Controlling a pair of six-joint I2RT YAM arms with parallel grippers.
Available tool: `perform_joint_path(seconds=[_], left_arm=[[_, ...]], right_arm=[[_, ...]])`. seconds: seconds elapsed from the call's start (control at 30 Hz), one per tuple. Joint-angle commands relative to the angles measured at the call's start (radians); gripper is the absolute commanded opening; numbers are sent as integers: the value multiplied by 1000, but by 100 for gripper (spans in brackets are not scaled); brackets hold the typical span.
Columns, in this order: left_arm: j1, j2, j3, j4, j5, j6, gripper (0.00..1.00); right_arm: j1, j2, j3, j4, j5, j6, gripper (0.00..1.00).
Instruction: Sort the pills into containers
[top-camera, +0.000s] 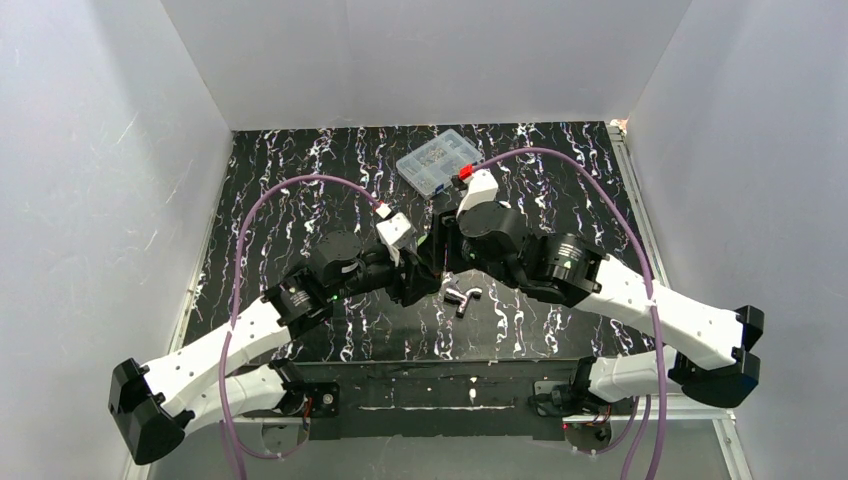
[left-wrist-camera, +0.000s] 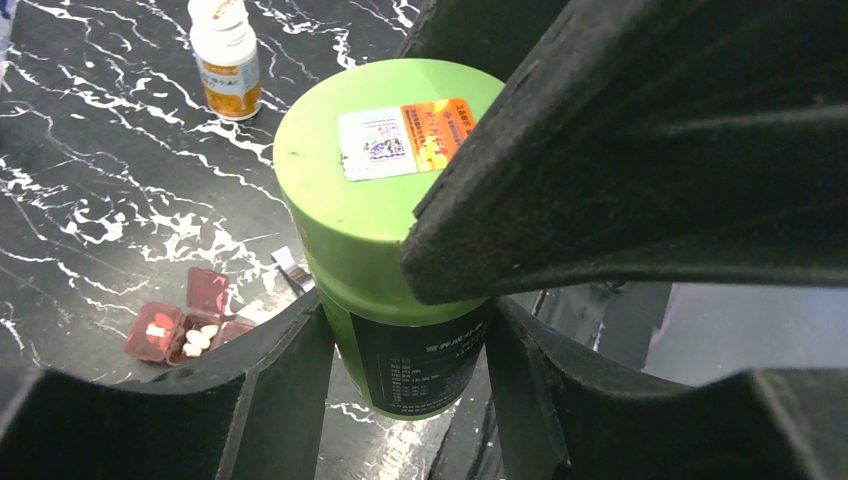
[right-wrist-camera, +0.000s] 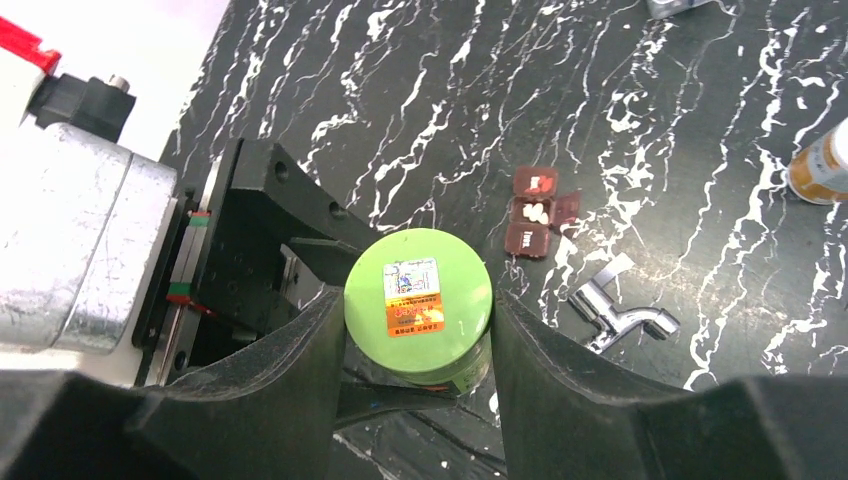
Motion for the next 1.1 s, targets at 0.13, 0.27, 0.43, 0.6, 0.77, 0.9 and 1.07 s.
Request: perform_joint_path(seconds=[0.13,0.27,0.43,0.6,0.77,0.9,1.07], left_arm=[[5,-15,70,104,-65,21,0],[5,-16,66,101,-16,25,0],[5,-30,58,92,57,27,0],[5,-55,39,93,126,21,0],[5,-80,26,91,208,13,0],[5,-98,17,106,287,-1,0],[5,-108,9,159,389,-42,0]], right_arm=[[38,40,47,-80,133,41,47],[37,19,45,-37,84,13,82],[26,-8,61,-21,14,-32,98],[-38,-93,-6,86,-176,-117,99],[-151,-190,-96,223,-573,-214,98],[-230,-241,-155,297,-836,-244,98],[-340,-254,-187,387,-1090,-219,98]])
